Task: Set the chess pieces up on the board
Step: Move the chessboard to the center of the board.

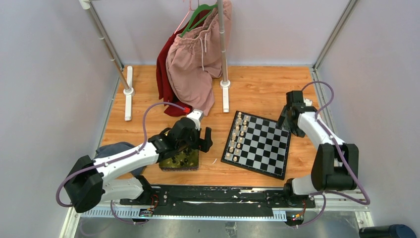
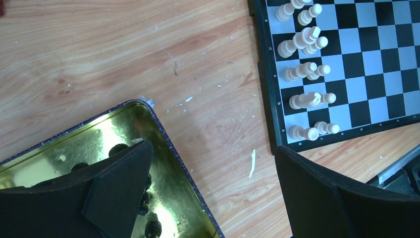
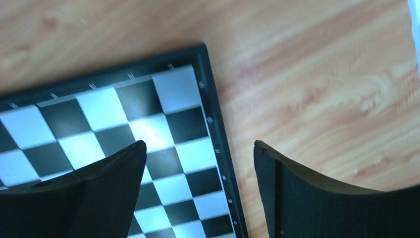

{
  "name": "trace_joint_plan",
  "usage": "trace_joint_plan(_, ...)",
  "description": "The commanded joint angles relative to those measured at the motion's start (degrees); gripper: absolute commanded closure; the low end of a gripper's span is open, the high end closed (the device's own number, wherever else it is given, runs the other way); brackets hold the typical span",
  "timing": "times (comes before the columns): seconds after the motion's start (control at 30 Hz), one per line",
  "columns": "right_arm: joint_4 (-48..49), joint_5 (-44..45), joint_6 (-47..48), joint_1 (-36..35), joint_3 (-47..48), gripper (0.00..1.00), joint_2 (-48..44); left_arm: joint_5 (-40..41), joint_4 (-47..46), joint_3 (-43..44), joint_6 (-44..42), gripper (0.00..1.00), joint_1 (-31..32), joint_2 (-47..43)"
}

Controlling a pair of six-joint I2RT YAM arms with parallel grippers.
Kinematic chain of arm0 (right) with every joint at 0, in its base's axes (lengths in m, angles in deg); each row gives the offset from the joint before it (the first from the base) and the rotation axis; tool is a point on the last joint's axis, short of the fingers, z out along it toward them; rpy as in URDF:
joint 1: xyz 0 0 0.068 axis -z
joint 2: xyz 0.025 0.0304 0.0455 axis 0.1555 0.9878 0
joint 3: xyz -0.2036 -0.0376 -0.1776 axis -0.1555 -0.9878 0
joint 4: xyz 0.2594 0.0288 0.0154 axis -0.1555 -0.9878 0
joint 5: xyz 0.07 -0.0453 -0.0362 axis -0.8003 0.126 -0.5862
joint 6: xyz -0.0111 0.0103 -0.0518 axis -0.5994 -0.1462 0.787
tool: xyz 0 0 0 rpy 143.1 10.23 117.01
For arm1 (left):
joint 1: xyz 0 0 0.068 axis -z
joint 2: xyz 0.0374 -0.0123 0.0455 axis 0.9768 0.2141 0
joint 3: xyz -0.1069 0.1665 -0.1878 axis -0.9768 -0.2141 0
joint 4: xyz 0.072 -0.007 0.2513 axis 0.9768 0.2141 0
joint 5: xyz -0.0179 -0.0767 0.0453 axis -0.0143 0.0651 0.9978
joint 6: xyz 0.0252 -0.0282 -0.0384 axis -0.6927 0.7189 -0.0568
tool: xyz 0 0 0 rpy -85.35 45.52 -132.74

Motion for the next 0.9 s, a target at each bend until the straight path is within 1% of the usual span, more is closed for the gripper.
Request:
trace_joint_plan(0.0,-1.96,2.02,-4.11,0.73,-5.24,0.21,-6.22,-1.89,-2.8,2.26,-0.8,0.0,-0.24,2.33)
trace_joint_plan(0.03,-2.11,2.1,-4.58,0.75,-6.38,0.27,-7.01,-2.16,-2.98,2.58,-0.8,0.0,-0.24,2.64)
trace_joint_plan(0.07,-2.24,2.25,-4.95,0.72,-6.84,0.3,-7.81,-2.27,-3.15,2.71,-0.82,0.0,-0.24,3.05)
trace_joint_plan(0.1,-2.31,2.38,-5.21,2.28,-7.57,0.38,-8.59,-2.45,-3.28,2.9,-0.8,0.0,-0.24,3.38)
trace_joint_plan(0.2,-2.37,2.8,-5.61,3.05,-9.19,0.54,-10.53,-2.86,-3.86,3.1,-0.63,0.0,-0.24,4.41)
trace_joint_plan(0.27,-2.72,3.13,-5.9,3.79,-10.4,0.72,-11.84,-3.21,-4.3,3.43,-0.45,0.0,-0.24,5.53)
trace_joint_plan(0.33,-2.73,2.99,-6.19,4.51,-11.43,0.85,-12.37,-3.6,-4.6,3.58,-0.36,0.0,-0.24,6.32)
trace_joint_plan(0.37,-2.75,2.77,-6.42,4.81,-11.85,0.9,-12.56,-3.8,-4.79,3.75,-0.34,0.0,-0.24,6.8)
trace_joint_plan(0.4,-2.76,2.34,-6.68,5.17,-12.42,0.97,-12.65,-3.99,-4.93,4.03,-0.32,0.0,-0.19,7.26)
trace_joint_plan(0.43,-2.76,2.08,-6.94,5.31,-12.84,1.0,-12.58,-4.12,-4.99,4.33,-0.35,0.0,-0.16,7.85)
trace_joint_plan(0.87,1.64,-3.11,-11.84,5.86,-18.17,1.0,-11.22,-4.76,-4.89,7.53,-1.48,0.0,0.02,13.13)
